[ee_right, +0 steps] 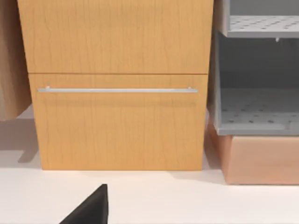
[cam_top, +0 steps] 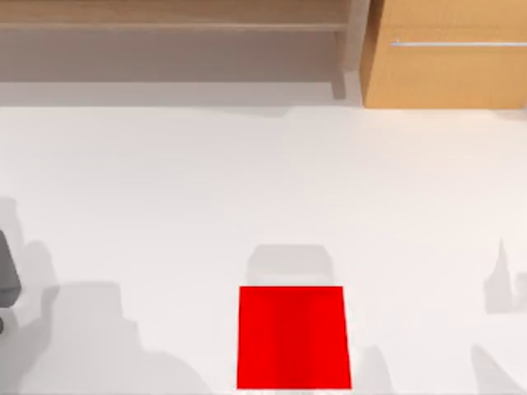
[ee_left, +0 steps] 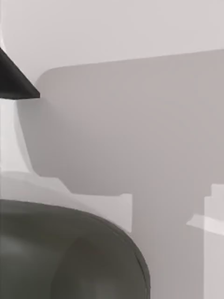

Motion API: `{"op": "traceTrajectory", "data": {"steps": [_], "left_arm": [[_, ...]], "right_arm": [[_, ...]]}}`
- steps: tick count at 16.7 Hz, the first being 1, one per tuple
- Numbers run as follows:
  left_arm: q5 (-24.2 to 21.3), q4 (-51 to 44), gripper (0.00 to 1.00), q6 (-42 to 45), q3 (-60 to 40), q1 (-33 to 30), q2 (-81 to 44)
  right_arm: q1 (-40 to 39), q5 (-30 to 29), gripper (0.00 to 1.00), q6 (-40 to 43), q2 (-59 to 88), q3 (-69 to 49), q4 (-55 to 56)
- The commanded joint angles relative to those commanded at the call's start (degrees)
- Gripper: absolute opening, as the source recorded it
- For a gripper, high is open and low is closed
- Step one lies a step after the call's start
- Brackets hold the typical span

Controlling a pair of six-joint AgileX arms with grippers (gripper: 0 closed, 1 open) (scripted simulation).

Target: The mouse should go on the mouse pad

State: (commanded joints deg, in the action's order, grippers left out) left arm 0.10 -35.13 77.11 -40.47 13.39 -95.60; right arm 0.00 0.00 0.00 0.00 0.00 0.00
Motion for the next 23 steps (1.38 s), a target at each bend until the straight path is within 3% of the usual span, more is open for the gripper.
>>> {"op": "traceTrajectory", "data": {"steps": [1, 14, 22, 23], "left_arm": [[0.00, 0.00, 1.00, 0.00, 0.00, 0.00, 0.00], [0.00, 0.00, 0.02, 0.00, 0.00, 0.00, 0.00], [0.00, 0.00, 0.00, 0.00, 0.00, 0.00, 0.00], [-0.32, -4.37, 0.00, -1.34, -1.63, -0.18, 3.05]], "right_arm": [[0.00, 0.00, 1.00, 0.00, 0.00, 0.00, 0.00], [0.00, 0.00, 1.00, 0.00, 0.00, 0.00, 0.00], [0.00, 0.00, 1.00, 0.00, 0.00, 0.00, 0.00], [0.00, 0.00, 1.00, 0.00, 0.00, 0.00, 0.00]]}}
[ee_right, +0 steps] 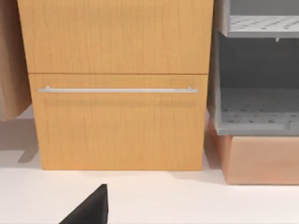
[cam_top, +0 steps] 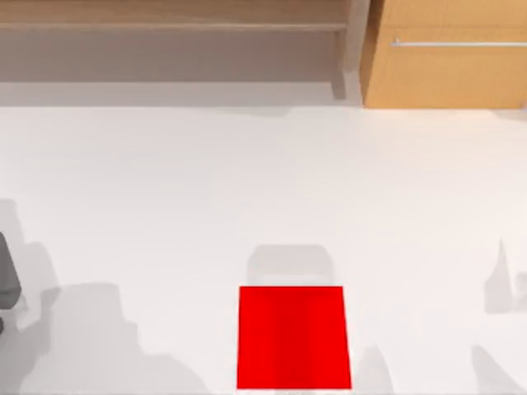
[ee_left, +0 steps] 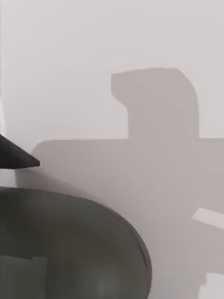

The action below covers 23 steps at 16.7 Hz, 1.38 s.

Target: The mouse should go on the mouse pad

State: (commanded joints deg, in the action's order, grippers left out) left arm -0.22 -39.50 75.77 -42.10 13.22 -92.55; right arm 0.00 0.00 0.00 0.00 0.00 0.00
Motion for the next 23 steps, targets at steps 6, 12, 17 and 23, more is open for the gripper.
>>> {"op": "traceTrajectory", "data": {"steps": [6, 12, 17, 23], "left_arm": [[-0.01, -9.70, 0.00, 0.11, -6.16, 0.05, 3.36], [-0.01, -24.78, 0.00, -0.36, -15.01, -0.17, 9.40], [0.01, -25.29, 0.00, -0.29, -15.42, -0.10, 9.65], [0.15, -25.81, 0.00, 8.89, -21.21, -9.58, 3.70]], "right_arm": [[0.00, 0.00, 1.00, 0.00, 0.00, 0.00, 0.00], [0.00, 0.00, 1.00, 0.00, 0.00, 0.00, 0.00], [0.00, 0.00, 1.00, 0.00, 0.00, 0.00, 0.00], [0.00, 0.00, 1.00, 0.00, 0.00, 0.00, 0.00]]}}
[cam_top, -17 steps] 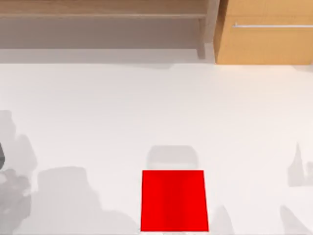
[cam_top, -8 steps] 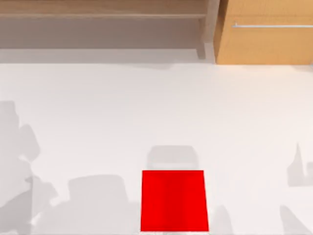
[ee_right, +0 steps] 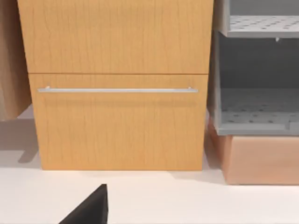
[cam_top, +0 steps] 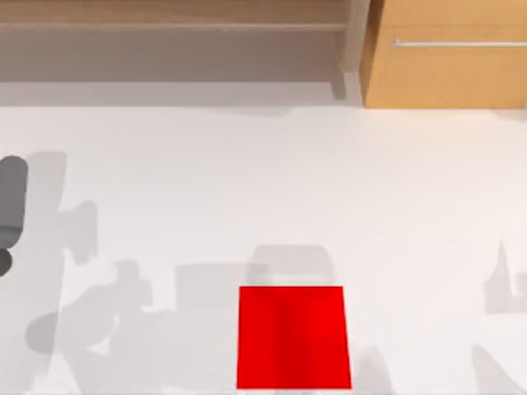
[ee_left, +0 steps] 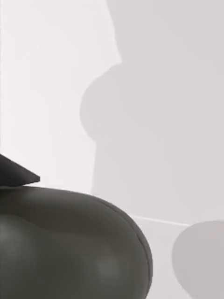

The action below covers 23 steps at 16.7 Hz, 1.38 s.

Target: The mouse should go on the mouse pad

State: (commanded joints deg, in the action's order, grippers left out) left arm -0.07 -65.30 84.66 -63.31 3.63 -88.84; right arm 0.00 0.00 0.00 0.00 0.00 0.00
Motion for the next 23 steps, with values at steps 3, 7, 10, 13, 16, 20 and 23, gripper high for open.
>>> {"op": "traceTrajectory", "data": {"steps": [3, 7, 10, 13, 16, 20, 23], "left_arm": [[0.03, -0.49, 0.00, 10.47, -5.65, -12.07, -6.38], [-0.22, -0.85, 0.00, 25.12, -13.48, -32.16, -15.57], [-0.17, -0.28, 0.00, 34.75, -19.08, -45.64, -21.15], [0.20, 0.67, 0.00, 41.62, -23.19, -54.12, -24.66], [0.45, 1.18, 0.00, 44.15, -24.75, -57.06, -25.88], [0.36, 1.15, 0.00, 44.19, -24.54, -56.87, -25.63], [0.21, 1.35, 0.00, 44.89, -24.31, -55.66, -25.69]], "right_arm": [[0.00, 0.00, 1.00, 0.00, 0.00, 0.00, 0.00], [0.00, 0.00, 1.00, 0.00, 0.00, 0.00, 0.00], [0.00, 0.00, 1.00, 0.00, 0.00, 0.00, 0.00], [0.00, 0.00, 1.00, 0.00, 0.00, 0.00, 0.00], [0.00, 0.00, 1.00, 0.00, 0.00, 0.00, 0.00], [0.00, 0.00, 1.00, 0.00, 0.00, 0.00, 0.00], [0.00, 0.00, 1.00, 0.00, 0.00, 0.00, 0.00]]}}
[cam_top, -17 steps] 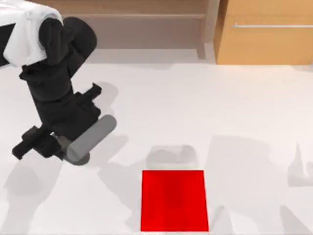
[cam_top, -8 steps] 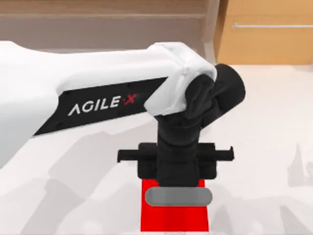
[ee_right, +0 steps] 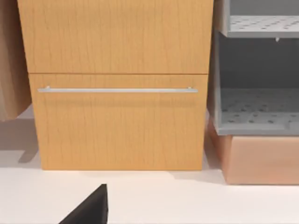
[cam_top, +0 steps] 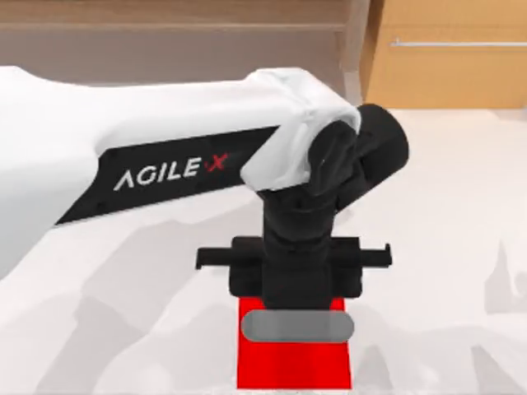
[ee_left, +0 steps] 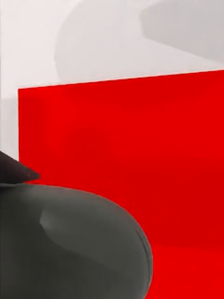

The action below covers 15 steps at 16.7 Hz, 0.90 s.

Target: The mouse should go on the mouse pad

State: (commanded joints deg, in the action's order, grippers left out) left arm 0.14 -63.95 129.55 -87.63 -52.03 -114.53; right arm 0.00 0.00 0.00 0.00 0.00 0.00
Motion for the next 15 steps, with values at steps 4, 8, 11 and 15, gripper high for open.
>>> {"op": "traceTrajectory", "data": {"steps": [4, 8, 11, 15], "left_arm": [[-0.50, 1.33, 0.00, 2.52, 0.79, 3.88, -0.51], [-0.88, 4.46, 0.00, 3.61, 2.11, 5.93, -1.08], [-0.81, 6.83, 0.00, 2.90, 3.04, 4.94, -1.44], [-0.17, 8.76, 0.00, 0.64, 4.55, 1.12, -2.00]], "right_arm": [[0.00, 0.00, 1.00, 0.00, 0.00, 0.00, 0.00], [0.00, 0.00, 1.00, 0.00, 0.00, 0.00, 0.00], [0.00, 0.00, 1.00, 0.00, 0.00, 0.00, 0.00], [0.00, 0.00, 1.00, 0.00, 0.00, 0.00, 0.00]]}}
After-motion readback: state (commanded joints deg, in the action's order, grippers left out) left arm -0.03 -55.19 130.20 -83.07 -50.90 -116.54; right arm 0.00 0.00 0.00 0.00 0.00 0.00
